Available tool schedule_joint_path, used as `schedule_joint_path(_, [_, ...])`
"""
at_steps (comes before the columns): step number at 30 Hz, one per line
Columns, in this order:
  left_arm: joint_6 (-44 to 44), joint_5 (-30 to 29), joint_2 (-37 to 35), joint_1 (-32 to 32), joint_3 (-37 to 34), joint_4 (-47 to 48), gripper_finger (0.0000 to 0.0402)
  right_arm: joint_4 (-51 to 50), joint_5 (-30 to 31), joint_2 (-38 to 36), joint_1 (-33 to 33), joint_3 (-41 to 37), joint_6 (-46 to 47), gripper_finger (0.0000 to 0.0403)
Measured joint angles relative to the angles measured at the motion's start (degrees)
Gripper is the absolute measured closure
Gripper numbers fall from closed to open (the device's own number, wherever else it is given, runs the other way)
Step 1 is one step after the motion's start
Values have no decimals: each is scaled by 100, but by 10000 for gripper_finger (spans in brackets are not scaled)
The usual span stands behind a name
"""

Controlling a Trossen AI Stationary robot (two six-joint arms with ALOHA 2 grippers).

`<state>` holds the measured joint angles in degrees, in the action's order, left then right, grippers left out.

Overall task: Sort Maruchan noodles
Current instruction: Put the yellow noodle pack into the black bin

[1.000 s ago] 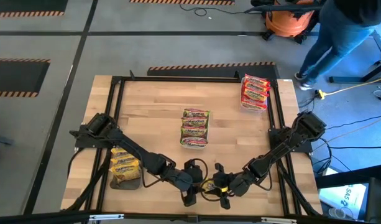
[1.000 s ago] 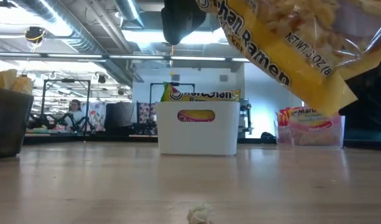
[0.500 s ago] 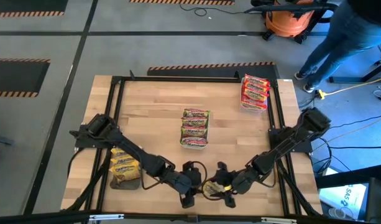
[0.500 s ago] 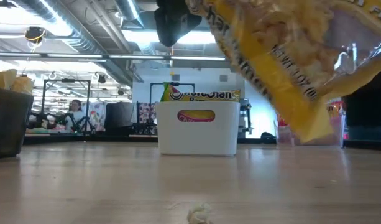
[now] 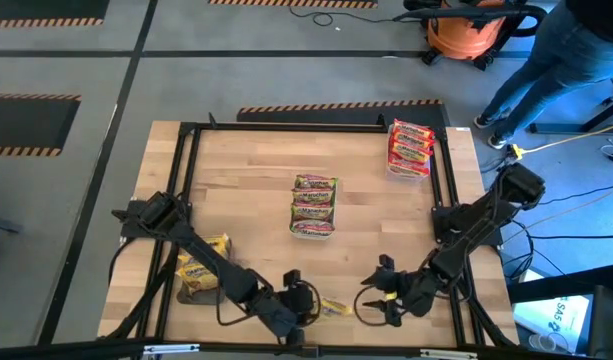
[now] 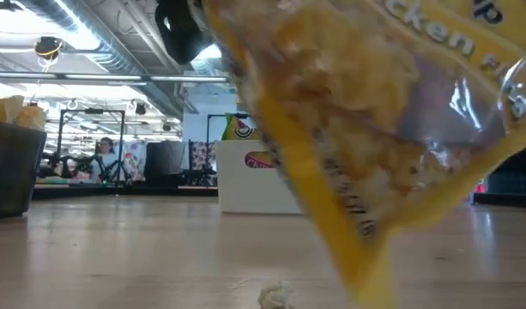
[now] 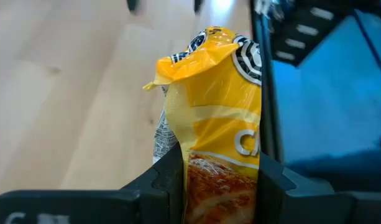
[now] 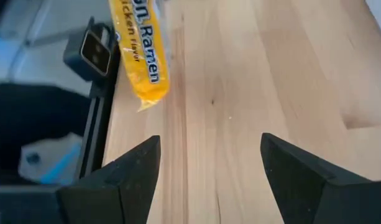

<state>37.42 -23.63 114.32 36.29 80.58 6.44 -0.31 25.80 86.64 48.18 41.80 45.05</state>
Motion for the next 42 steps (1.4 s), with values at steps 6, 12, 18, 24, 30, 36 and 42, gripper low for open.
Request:
schedule_joint_path(6, [227,-703,314,168,-31,-176,286,2317,489,93,184,-1117,152,148])
schedule_joint_path(12, [263,-990,532,236,-435,-1329,286,2796,718,97,166,-1381,160,148])
schedule_joint_path(18, [-185,-1275,521,278,-931,-2631,286,2815,823,97,126,-1381,216,124])
schedule_joint_path(24, [-310,-1513,521,294,-1428,-3604,286,3061,1126,267,129,-1381,250,76])
schedule_joint_path(30, [-763,-1753,521,329,-1774,-4794,286,3956,1070,898,129,-1372,199,68])
schedule_joint_path(36, [-1468,-2041,519,322,-1779,-5644,286,5156,1025,1589,126,-1039,-784,85])
schedule_joint_path(42, [-2084,-1937,514,284,-1779,-6326,286,5336,1113,1883,-83,-301,-1918,104])
